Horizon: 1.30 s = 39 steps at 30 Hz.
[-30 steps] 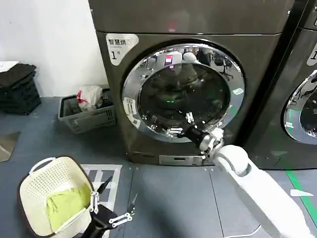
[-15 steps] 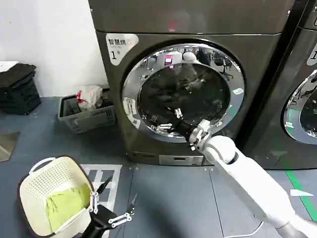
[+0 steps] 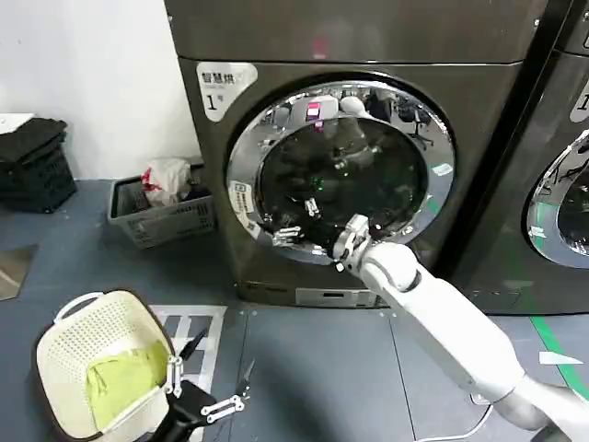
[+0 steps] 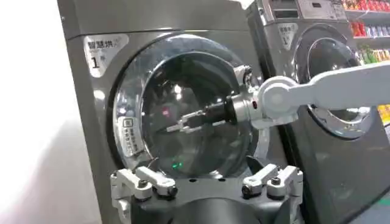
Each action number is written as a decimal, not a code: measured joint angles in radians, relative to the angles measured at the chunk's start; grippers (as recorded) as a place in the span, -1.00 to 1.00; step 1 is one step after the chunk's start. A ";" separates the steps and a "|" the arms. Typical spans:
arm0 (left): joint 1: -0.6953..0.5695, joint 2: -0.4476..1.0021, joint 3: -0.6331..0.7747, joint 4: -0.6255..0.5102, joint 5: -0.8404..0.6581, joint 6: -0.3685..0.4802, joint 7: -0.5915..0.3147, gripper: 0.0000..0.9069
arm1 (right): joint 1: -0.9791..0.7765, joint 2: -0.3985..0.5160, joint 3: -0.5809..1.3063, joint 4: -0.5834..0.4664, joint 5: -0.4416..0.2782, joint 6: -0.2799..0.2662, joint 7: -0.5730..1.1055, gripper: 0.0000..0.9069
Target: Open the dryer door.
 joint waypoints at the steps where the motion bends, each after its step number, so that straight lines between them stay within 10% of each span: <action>1: 0.000 0.000 0.000 0.000 0.000 0.000 0.000 1.00 | 0.003 0.002 -0.003 -0.004 0.000 0.000 -0.001 1.00; 39: 0.001 0.002 -0.016 -0.009 -0.018 0.008 0.007 1.00 | 0.117 0.101 -0.108 -0.162 -0.002 0.020 -0.068 1.00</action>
